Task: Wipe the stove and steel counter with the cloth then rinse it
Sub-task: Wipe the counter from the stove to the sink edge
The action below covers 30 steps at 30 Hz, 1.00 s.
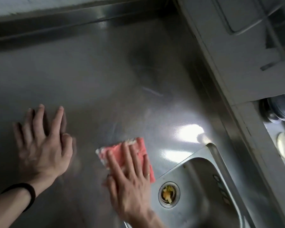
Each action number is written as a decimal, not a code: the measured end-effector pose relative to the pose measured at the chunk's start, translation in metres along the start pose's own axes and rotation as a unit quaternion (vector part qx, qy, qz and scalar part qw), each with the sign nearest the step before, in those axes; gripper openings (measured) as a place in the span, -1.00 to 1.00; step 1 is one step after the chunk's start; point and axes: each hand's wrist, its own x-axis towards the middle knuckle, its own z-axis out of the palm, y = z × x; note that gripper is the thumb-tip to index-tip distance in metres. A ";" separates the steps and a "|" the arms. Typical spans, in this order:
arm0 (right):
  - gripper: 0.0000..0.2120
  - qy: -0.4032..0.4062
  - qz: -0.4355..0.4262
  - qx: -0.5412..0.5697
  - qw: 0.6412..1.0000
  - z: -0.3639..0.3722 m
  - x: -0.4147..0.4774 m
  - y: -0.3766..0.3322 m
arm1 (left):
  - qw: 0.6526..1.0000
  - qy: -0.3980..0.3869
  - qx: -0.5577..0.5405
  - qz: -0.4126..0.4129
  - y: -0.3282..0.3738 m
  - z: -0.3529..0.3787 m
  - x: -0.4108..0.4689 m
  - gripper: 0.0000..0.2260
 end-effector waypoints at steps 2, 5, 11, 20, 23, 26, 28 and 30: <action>-0.43 -0.010 -0.047 -0.020 0.999 0.000 -0.001 0.008 | 1.000 0.017 0.001 -0.002 0.007 -0.007 -0.001 -0.31; -0.43 -0.010 -0.066 -0.043 0.997 -0.019 0.035 0.049 | 0.999 0.036 -0.001 -0.006 0.015 -0.017 -0.002 -0.34; -0.42 0.035 0.089 -0.057 0.994 -0.077 0.167 0.141 | 0.999 0.034 0.012 -0.003 0.014 -0.021 -0.001 -0.35; -0.46 0.053 0.227 -0.030 0.972 -0.083 0.250 0.148 | 1.000 0.030 0.002 -0.007 0.020 -0.029 0.000 -0.34; -0.45 0.017 0.099 -0.049 0.994 -0.075 0.210 0.102 | 0.999 0.042 0.000 -0.014 0.023 -0.030 0.001 -0.34; -0.42 -0.008 -0.066 -0.075 0.995 -0.044 0.150 0.039 | 0.999 0.038 -0.007 -0.016 0.022 -0.029 0.002 -0.35; -0.41 -0.019 -0.092 -0.045 0.995 -0.025 0.123 0.015 | 0.999 0.036 0.002 -0.012 0.021 -0.027 0.001 -0.35; -0.39 -0.021 -0.117 -0.042 0.992 -0.025 0.127 0.023 | 0.999 0.045 0.008 -0.007 0.020 -0.024 0.001 -0.34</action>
